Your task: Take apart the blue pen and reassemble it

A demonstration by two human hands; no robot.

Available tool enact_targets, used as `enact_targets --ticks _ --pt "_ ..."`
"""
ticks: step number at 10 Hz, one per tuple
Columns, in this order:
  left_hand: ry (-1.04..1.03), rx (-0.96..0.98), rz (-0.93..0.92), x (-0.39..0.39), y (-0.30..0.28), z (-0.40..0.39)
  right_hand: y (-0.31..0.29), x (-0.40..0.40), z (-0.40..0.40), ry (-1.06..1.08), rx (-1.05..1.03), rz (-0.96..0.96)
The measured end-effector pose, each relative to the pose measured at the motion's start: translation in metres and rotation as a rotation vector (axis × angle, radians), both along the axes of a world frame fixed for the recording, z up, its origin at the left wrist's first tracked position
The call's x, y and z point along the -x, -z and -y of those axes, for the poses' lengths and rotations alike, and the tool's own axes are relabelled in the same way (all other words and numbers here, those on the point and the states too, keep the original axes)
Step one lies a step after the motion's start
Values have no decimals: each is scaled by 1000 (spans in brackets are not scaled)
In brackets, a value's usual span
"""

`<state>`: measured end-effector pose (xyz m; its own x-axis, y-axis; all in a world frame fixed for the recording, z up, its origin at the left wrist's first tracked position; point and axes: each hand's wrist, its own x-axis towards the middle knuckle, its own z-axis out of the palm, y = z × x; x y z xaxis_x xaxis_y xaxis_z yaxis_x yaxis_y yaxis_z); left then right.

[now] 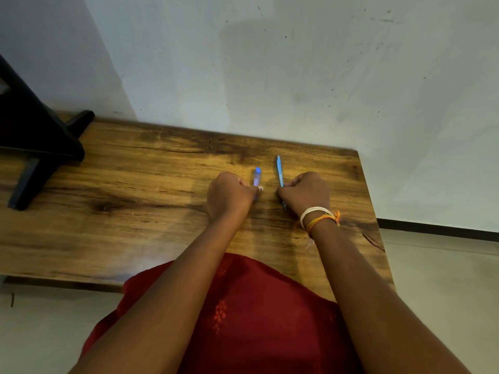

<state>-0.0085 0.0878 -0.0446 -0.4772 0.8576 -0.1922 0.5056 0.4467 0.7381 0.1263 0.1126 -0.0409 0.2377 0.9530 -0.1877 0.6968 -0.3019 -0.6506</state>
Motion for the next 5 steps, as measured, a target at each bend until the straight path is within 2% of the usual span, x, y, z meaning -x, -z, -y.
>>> enact_targets --ticks 1,3,4,5 --pt "26 -31 -50 -12 -6 2 -10 -11 -2 16 17 -67" --pt "27 -40 -97 -3 6 2 -3 2 7 -11 17 47" --pt "62 -113 -124 1 13 8 -2 8 9 -2 13 52" --pt "86 -51 -111 4 13 4 -8 8 3 -5 121 37"
